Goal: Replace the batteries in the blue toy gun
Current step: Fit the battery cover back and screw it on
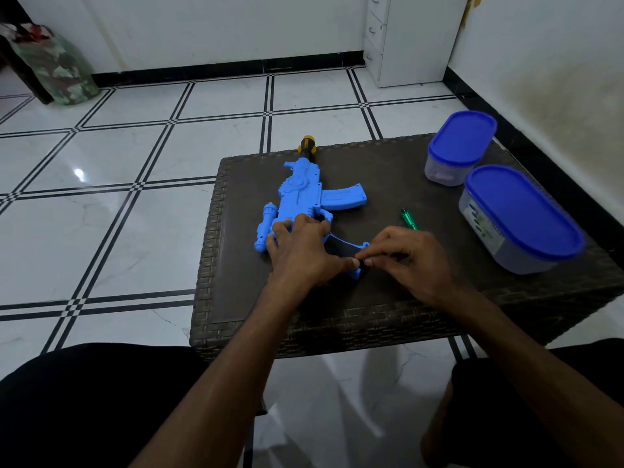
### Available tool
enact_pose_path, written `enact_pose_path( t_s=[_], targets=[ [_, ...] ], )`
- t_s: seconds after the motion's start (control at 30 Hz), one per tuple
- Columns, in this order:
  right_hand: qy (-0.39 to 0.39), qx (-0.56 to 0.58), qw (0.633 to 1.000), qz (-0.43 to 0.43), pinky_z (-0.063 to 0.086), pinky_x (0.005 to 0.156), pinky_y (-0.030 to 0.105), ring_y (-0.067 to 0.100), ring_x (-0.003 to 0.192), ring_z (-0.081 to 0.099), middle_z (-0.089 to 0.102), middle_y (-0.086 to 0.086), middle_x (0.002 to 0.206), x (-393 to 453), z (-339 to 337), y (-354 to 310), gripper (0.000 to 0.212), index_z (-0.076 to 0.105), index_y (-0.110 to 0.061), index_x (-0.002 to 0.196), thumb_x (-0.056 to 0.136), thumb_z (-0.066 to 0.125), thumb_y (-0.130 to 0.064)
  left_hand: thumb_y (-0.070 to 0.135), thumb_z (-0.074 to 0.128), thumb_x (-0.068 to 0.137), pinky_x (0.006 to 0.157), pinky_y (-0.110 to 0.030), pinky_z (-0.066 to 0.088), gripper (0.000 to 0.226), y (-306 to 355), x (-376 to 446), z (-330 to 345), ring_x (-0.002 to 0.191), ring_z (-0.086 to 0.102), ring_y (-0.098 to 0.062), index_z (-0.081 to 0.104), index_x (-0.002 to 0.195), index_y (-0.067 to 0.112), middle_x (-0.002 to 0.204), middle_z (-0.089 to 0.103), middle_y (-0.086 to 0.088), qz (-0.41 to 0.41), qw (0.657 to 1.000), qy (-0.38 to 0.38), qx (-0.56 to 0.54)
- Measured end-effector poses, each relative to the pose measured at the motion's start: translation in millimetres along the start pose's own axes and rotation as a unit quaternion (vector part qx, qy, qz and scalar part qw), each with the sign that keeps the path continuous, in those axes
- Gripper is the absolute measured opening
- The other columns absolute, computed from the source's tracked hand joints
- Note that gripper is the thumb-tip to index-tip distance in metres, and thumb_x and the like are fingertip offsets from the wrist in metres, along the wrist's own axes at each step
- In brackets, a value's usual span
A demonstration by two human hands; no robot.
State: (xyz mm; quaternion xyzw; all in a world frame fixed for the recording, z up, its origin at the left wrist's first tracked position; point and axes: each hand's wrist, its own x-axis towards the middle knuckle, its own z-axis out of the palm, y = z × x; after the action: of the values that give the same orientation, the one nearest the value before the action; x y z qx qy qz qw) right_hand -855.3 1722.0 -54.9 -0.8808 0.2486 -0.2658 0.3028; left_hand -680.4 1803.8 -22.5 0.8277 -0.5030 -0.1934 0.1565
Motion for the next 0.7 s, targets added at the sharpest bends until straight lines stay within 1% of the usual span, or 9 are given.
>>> enact_pose_path(
  t_s=[0.1,0.2,0.33,0.4,0.57,0.7],
  targets=[
    [0.0,0.006,1.0,0.012,0.049,0.077,0.013,0.007,0.087,0.066,0.07,-0.006,0.092,0.1,0.6,0.0,0.024,0.078,-0.021,0.103,0.083,0.076,-0.008,0.061,0.075,0.069,0.116,-0.049,0.018,0.083,0.0,-0.2,0.0,0.138,0.018,-0.03,0.047,0.14,0.027,0.141,0.039,0.003,0.004,1.0,0.001,-0.003],
    [0.005,0.014,0.999,0.031,0.053,0.075,0.018,0.006,0.083,0.065,0.069,-0.007,0.088,0.0,2.3,-1.1,0.027,0.074,-0.02,0.105,0.082,0.076,-0.007,0.062,0.074,0.068,0.116,-0.049,0.018,0.084,-0.7,-0.2,0.3,0.138,0.018,-0.029,0.048,0.139,0.027,0.141,0.039,0.003,0.005,1.0,0.001,-0.004],
    [0.011,0.029,0.998,0.047,0.053,0.07,0.017,0.006,0.08,0.065,0.07,-0.004,0.085,-0.4,2.0,-2.4,0.019,0.072,-0.015,0.097,0.081,0.078,-0.007,0.063,0.074,0.067,0.115,-0.049,0.018,0.086,-1.5,-0.1,0.9,0.137,0.019,-0.03,0.046,0.141,0.027,0.141,0.039,0.003,0.007,1.0,0.002,-0.005],
    [0.013,0.018,0.999,0.039,0.053,0.071,0.017,0.007,0.08,0.064,0.07,-0.004,0.085,-0.8,1.7,-1.9,0.016,0.072,-0.014,0.093,0.081,0.078,-0.007,0.063,0.074,0.068,0.116,-0.049,0.018,0.086,-1.6,0.1,1.0,0.137,0.019,-0.03,0.046,0.141,0.027,0.141,0.039,0.003,0.008,1.0,0.004,-0.006],
    [0.014,-0.009,1.0,0.006,0.053,0.075,0.027,0.009,0.081,0.066,0.071,-0.003,0.088,-0.8,2.6,2.0,0.012,0.076,-0.016,0.091,0.081,0.078,-0.008,0.063,0.074,0.067,0.116,-0.05,0.017,0.088,-2.2,0.5,1.2,0.138,0.018,-0.03,0.045,0.142,0.028,0.141,0.039,0.003,0.006,1.0,0.002,-0.008],
    [0.007,-0.03,0.999,-0.031,0.053,0.078,0.023,0.007,0.084,0.067,0.072,-0.002,0.092,-2.2,0.3,2.0,0.014,0.078,-0.015,0.096,0.083,0.076,-0.011,0.063,0.074,0.067,0.116,-0.05,0.017,0.088,-2.4,0.5,1.3,0.138,0.017,-0.03,0.044,0.143,0.028,0.142,0.039,0.003,0.006,1.0,0.005,-0.01]
  ],
)
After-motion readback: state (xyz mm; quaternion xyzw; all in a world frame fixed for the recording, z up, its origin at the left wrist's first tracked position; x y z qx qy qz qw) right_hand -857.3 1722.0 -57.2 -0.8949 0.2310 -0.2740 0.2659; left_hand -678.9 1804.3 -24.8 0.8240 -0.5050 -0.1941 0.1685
